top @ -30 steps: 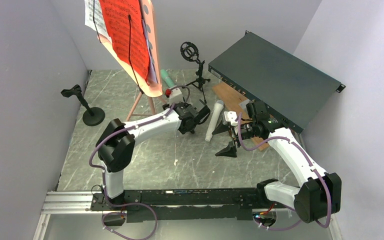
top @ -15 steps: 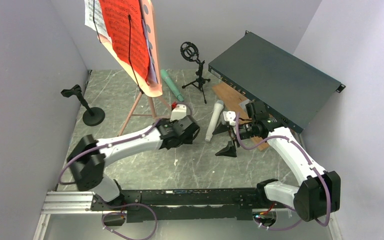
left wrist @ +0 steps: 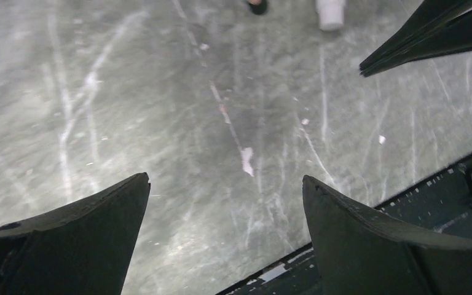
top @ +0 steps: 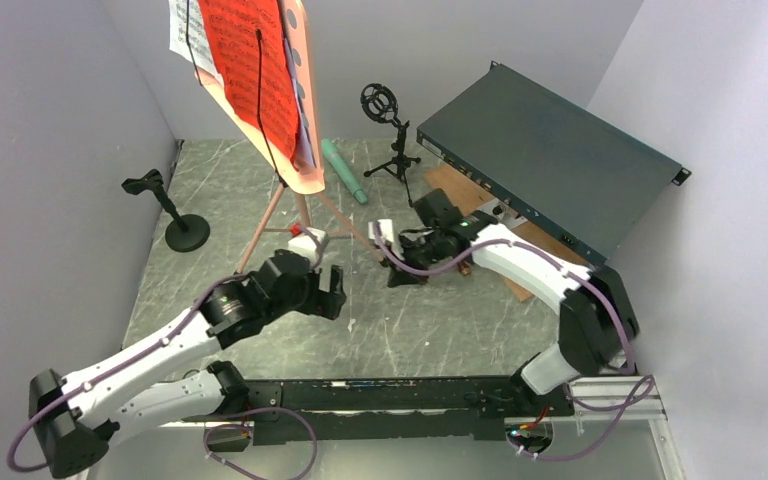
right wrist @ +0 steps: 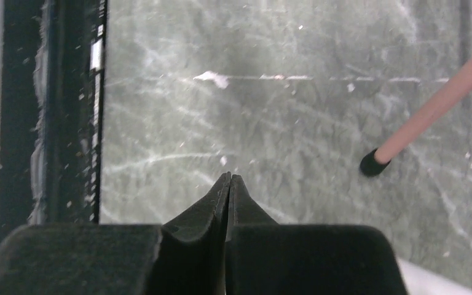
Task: Pack up the instrument practice props
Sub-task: Move the music stand to the center of the board.
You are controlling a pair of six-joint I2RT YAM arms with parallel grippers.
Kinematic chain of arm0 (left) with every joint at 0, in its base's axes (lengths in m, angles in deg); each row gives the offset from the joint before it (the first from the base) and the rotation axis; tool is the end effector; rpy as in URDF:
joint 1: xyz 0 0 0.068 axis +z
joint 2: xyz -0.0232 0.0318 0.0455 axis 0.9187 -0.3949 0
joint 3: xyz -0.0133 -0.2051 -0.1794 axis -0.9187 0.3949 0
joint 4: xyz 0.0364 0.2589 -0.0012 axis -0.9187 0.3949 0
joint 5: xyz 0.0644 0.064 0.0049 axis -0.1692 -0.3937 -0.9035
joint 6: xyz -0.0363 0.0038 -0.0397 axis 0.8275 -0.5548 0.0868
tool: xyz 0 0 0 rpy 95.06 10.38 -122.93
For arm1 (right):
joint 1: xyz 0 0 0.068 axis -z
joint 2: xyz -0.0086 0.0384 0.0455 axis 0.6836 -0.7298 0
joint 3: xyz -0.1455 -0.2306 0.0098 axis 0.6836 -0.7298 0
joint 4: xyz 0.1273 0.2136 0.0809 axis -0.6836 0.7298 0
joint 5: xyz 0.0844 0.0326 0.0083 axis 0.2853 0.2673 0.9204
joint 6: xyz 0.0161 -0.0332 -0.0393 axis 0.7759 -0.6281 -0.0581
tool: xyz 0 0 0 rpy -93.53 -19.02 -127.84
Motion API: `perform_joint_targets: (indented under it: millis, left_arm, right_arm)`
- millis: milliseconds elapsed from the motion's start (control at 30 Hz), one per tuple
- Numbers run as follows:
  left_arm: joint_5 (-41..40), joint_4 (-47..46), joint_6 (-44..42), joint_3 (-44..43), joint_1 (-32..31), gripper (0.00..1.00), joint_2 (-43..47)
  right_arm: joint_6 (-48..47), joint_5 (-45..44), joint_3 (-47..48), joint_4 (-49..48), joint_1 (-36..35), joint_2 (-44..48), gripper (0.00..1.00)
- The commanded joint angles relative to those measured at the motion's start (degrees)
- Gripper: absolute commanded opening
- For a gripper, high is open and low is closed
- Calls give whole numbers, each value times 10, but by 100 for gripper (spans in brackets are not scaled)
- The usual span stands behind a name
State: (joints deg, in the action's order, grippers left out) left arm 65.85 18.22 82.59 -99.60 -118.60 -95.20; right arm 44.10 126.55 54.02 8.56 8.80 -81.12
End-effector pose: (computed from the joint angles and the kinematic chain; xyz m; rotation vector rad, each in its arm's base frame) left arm 0.1264 -0.1485 0.2721 0.3574 2.2571 -0.5038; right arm 0.2252 0.1844 0.2542 -1.6993 1.7057 0.9451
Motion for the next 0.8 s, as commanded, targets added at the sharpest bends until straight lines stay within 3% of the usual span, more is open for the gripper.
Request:
perform_joint_targets:
  millis: [0,333,433,567,767]
  left_arm:
    - [-42,85,2,-10,42,99,67]
    - [-165,158,-5,-53,57,99,175]
    - [-167,167,-23,-70,56,99,187]
    - [-131,138,-64,-79,56,100,210]
    - [-90,105,-91,-97,56,99,227]
  right_arm:
    - [96,-92,82,-65,-52,-78,0]
    - [364,-315,66,-356,-94,-176,0]
    - [394,-394,58,-400,-92,-190,3]
    - [414,-449,68,-433,-77,-214,21]
    - [432,-493,116,-430,-41,-250,25]
